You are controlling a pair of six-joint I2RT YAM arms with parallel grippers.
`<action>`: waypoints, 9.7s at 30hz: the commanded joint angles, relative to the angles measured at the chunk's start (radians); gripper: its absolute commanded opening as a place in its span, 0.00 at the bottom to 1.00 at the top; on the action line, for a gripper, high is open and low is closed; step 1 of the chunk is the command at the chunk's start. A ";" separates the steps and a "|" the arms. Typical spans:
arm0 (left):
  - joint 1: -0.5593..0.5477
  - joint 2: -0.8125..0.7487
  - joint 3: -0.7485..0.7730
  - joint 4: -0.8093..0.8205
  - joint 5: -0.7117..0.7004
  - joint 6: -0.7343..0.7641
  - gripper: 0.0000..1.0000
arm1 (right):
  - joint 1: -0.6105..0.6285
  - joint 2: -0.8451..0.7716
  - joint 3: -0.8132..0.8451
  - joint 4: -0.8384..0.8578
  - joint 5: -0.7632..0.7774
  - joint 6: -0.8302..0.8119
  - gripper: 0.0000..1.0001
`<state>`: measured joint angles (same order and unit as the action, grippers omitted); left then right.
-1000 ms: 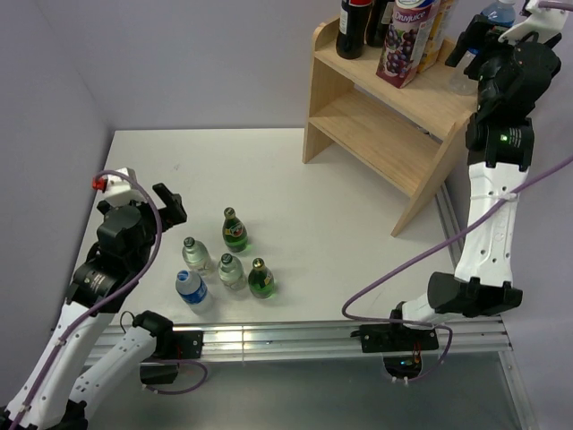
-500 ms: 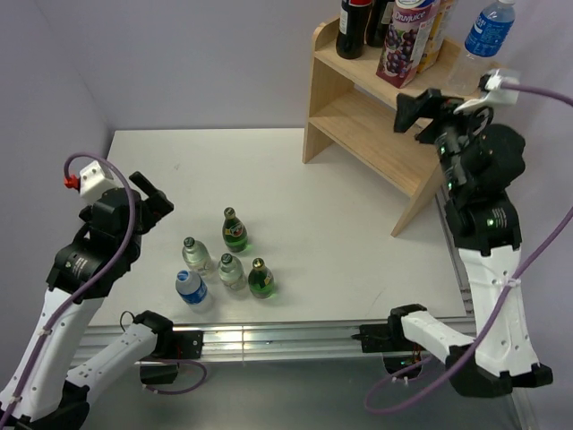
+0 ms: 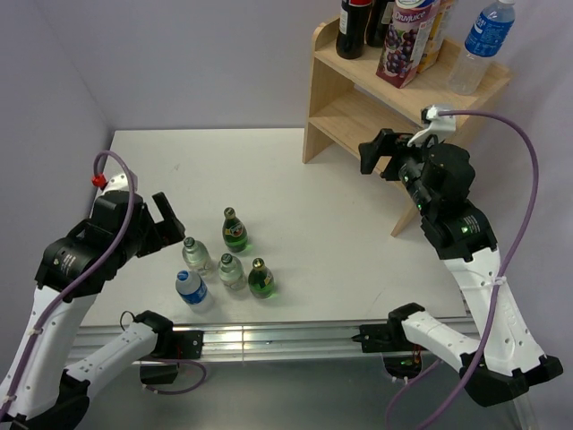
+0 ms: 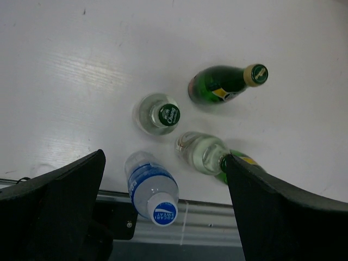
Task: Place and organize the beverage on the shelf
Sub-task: Pick up the drink from the center of the board, then place the drink on the shelf.
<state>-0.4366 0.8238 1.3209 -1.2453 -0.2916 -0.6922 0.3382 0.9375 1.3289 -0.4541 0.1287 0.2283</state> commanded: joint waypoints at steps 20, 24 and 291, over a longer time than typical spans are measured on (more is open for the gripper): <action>-0.094 -0.077 -0.264 -0.138 0.282 0.002 0.91 | 0.007 -0.094 -0.172 0.038 -0.159 -0.086 1.00; -0.109 -0.061 -0.308 -0.137 0.276 -0.006 0.81 | 0.007 -0.082 -0.166 0.043 -0.167 -0.095 1.00; -0.220 -0.261 -0.431 0.774 -0.437 0.301 0.99 | -0.361 0.373 0.494 0.223 0.213 -0.251 0.88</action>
<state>-0.6613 0.5663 0.8913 -0.5121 -0.7376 -0.4046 -0.0204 1.3506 1.8080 -0.2508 0.3515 -0.0334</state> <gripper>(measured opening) 0.995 0.870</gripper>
